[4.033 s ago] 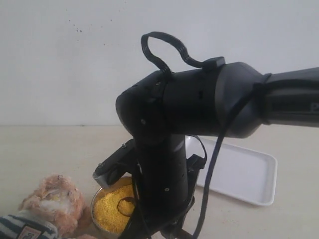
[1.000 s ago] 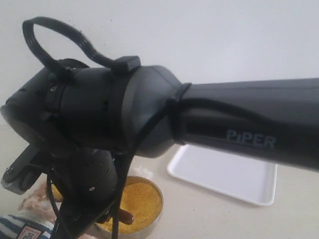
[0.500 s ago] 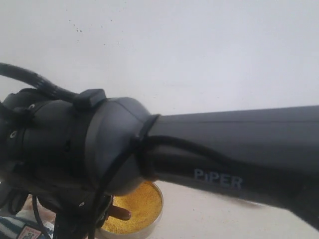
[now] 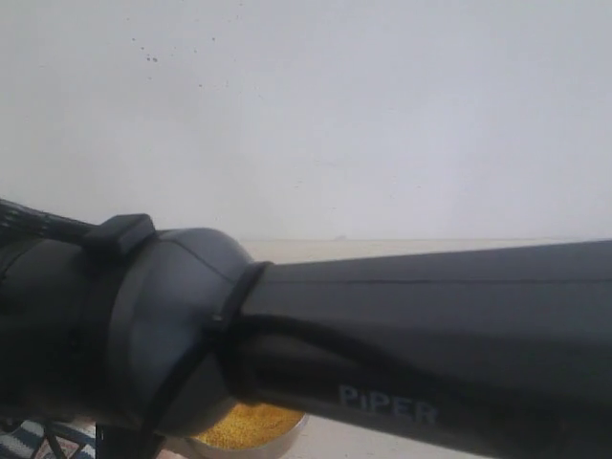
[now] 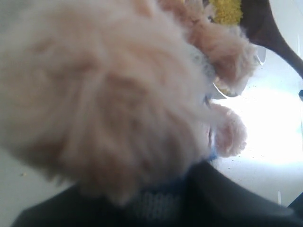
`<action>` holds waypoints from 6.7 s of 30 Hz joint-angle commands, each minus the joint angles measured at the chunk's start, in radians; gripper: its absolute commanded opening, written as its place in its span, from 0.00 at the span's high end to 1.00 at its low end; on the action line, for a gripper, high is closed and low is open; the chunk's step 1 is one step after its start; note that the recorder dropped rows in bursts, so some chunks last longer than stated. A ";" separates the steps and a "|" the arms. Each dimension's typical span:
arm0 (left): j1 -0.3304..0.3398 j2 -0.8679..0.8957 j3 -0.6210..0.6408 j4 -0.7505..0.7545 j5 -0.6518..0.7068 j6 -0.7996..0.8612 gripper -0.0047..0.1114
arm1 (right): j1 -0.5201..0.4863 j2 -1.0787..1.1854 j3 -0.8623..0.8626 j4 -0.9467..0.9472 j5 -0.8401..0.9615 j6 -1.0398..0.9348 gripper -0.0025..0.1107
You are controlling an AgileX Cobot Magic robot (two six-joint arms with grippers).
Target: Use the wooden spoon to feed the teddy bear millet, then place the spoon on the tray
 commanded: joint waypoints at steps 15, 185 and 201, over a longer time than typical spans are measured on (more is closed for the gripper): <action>0.003 -0.009 0.003 -0.019 0.015 0.003 0.93 | 0.007 -0.004 -0.005 -0.077 -0.001 0.019 0.91; 0.003 -0.009 0.003 -0.019 0.015 0.003 0.93 | -0.130 0.030 0.364 -0.290 -0.001 0.159 0.98; 0.003 -0.009 0.003 -0.019 0.015 0.003 0.93 | -0.130 -0.010 0.364 -0.213 -0.001 0.193 0.98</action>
